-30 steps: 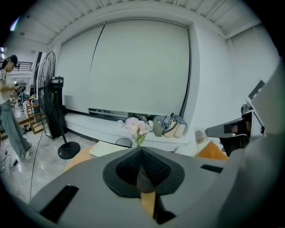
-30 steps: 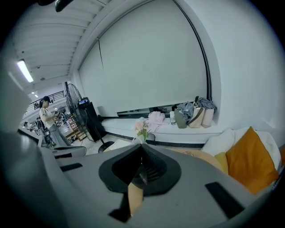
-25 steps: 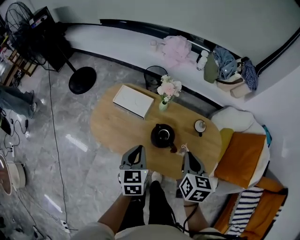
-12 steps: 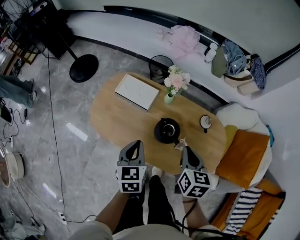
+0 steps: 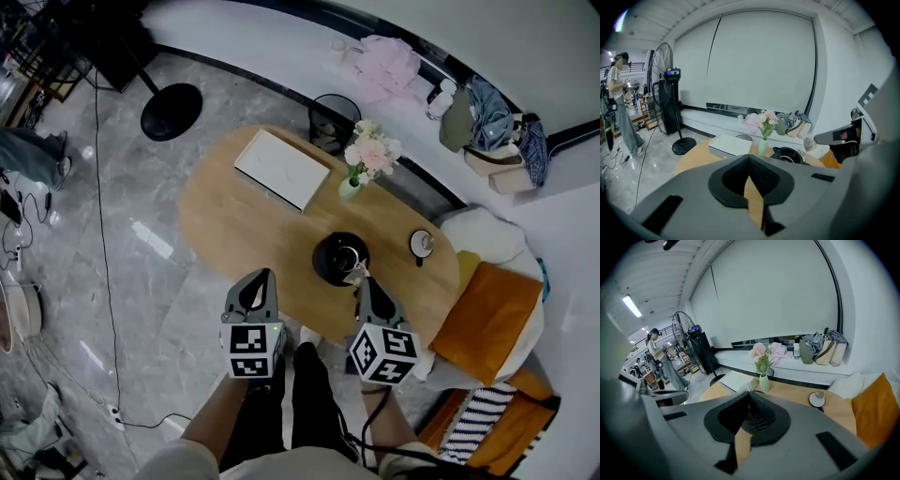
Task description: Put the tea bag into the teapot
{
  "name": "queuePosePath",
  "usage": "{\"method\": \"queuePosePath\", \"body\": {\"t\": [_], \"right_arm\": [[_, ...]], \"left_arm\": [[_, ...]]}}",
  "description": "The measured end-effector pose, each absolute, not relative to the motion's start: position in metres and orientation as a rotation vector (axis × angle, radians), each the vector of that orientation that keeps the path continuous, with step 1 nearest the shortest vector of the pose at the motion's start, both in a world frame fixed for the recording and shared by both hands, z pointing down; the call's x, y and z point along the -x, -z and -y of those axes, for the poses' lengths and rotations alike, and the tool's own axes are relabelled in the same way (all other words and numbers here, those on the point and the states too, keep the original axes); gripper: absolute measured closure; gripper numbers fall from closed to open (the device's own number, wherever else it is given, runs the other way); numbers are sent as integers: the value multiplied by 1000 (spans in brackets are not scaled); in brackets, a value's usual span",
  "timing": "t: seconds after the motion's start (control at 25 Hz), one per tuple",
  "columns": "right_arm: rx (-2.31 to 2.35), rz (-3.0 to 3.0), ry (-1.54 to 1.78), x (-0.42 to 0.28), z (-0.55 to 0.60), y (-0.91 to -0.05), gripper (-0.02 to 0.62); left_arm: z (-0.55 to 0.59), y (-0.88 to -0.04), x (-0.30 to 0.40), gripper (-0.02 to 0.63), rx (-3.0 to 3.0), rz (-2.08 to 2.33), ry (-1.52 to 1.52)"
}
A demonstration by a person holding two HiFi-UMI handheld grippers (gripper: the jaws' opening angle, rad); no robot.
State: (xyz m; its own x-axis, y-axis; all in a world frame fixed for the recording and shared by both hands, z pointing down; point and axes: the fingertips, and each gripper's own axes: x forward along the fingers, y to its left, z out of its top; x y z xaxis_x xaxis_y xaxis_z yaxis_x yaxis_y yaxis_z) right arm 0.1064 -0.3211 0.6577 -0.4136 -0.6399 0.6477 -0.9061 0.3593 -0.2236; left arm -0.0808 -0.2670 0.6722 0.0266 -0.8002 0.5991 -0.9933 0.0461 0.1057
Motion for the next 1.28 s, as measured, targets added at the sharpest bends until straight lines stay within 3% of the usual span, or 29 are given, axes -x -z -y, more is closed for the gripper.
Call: {"method": "queuePosePath", "body": {"t": [0.64,0.72,0.76,1.28], "right_arm": [[-1297,2195,-849,-89,337,-667,558],[-1272,2201,-888,-87,335,-669,527],[-1264,2198,-892,-87,334,-671,475],[-1266,2178,-883,-92,331,-672,474]], "left_arm": [[265,-685,97,598,-1720,1835,-475],[264,-686,98,598,-1716,1835,-474],[264,-686,97,598,-1714,1833,-475],[267,-686,89,598,-1729,1821,-475]]}}
